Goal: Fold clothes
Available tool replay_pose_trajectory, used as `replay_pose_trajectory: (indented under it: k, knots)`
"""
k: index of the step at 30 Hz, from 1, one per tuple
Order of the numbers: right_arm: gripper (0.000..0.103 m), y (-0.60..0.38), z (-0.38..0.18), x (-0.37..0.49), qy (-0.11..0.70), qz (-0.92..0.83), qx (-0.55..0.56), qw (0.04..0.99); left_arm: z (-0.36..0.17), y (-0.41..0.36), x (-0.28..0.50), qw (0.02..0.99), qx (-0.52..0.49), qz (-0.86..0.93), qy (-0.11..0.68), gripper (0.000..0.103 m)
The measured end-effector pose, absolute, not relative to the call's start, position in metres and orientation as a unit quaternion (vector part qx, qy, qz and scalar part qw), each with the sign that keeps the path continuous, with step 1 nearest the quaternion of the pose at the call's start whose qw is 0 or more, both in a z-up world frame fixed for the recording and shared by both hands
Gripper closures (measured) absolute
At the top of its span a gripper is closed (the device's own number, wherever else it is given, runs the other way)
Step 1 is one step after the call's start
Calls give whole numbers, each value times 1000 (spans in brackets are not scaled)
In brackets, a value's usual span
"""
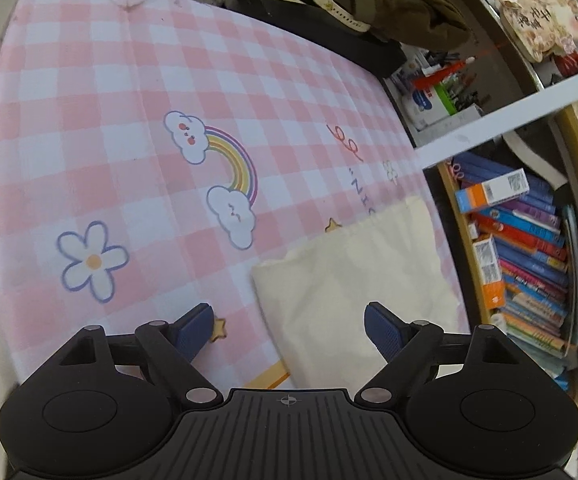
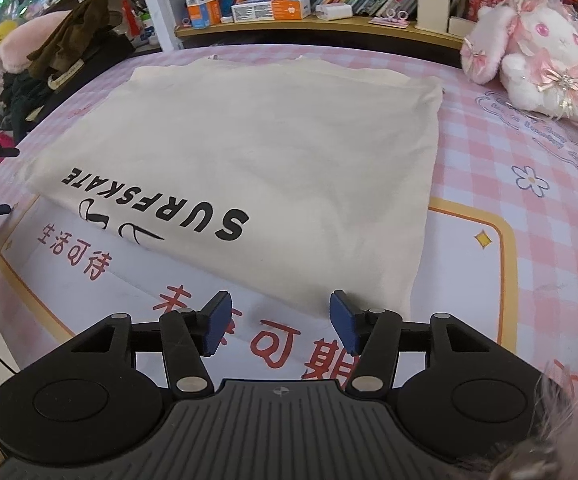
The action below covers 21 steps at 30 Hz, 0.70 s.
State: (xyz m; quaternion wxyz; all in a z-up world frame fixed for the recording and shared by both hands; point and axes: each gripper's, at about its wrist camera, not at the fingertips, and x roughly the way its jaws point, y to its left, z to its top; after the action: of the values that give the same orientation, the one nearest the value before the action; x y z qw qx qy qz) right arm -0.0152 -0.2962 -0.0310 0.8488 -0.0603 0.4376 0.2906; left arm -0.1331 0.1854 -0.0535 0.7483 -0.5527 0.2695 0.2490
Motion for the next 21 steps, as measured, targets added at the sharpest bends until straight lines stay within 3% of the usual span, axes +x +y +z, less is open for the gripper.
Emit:
replay_pose_trajectory:
  k: [5, 13, 21]
  knots:
    - [43, -281, -27, -15, 437, 259, -66, 859, -55, 191, -125, 758, -547, 212, 285, 18]
    - [24, -214, -14, -25, 426, 228, -82, 872, -57, 199, -112, 772, -535, 150, 309, 15]
    - [23, -121, -10, -46, 416, 275, -130, 857, -69, 228, -104, 734, -574, 79, 355, 13]
